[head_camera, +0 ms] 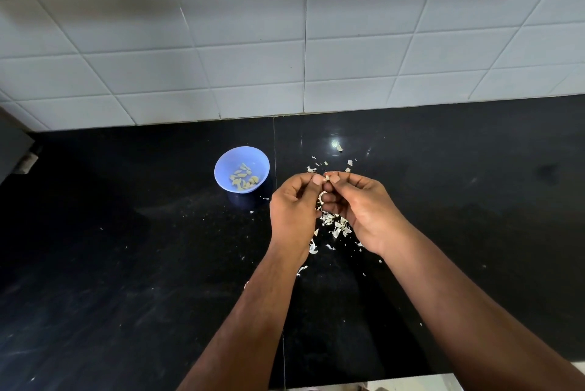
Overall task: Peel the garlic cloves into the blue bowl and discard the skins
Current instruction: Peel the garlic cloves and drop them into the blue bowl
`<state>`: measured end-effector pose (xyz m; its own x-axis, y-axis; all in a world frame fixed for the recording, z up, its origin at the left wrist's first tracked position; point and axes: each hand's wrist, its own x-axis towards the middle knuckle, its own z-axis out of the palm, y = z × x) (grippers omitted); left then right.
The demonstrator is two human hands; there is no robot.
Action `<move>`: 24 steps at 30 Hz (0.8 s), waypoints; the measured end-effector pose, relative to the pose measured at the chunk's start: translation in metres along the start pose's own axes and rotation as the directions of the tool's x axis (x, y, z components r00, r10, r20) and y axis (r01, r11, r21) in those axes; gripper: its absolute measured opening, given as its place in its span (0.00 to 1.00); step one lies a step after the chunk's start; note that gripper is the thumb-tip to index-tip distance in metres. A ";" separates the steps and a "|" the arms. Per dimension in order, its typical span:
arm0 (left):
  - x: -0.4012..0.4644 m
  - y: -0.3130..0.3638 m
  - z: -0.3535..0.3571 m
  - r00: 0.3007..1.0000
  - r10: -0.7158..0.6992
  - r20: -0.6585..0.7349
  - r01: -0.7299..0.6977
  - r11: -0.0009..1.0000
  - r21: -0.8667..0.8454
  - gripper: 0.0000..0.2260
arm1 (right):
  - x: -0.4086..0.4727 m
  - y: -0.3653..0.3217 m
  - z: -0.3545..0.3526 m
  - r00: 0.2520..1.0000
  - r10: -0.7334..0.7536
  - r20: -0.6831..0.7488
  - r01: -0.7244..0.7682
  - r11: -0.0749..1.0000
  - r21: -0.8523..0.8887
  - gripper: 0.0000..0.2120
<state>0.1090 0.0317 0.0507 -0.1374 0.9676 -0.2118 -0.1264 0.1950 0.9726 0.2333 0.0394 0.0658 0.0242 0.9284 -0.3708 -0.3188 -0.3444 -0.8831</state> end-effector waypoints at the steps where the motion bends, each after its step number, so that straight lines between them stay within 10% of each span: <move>1: 0.000 0.000 0.001 1.000 0.002 -0.011 -0.002 1.000 0.009 0.05 | 0.000 0.001 0.001 1.000 0.001 -0.009 -0.001 1.000 -0.004 0.08; 11: 0.006 -0.001 0.000 0.977 0.203 -0.070 -0.140 0.850 0.507 0.06 | -0.010 0.002 0.010 0.995 -0.088 -0.040 0.083 0.989 -0.122 0.08; 19: 0.004 -0.004 -0.007 0.995 0.067 -0.073 -0.017 0.842 0.540 0.21 | -0.005 -0.003 0.000 0.998 -0.002 -0.061 0.004 1.000 0.029 0.09; 24: 0.001 0.007 -0.001 0.998 0.017 0.054 -0.027 0.981 0.190 0.04 | -0.006 -0.004 0.001 0.996 -0.021 -0.083 0.013 0.995 -0.098 0.11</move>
<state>0.1070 0.0339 0.0567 -0.0868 0.9780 -0.1898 0.0663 0.1957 0.9784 0.2337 0.0352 0.0718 0.1092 0.9208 -0.3745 -0.2236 -0.3443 -0.9118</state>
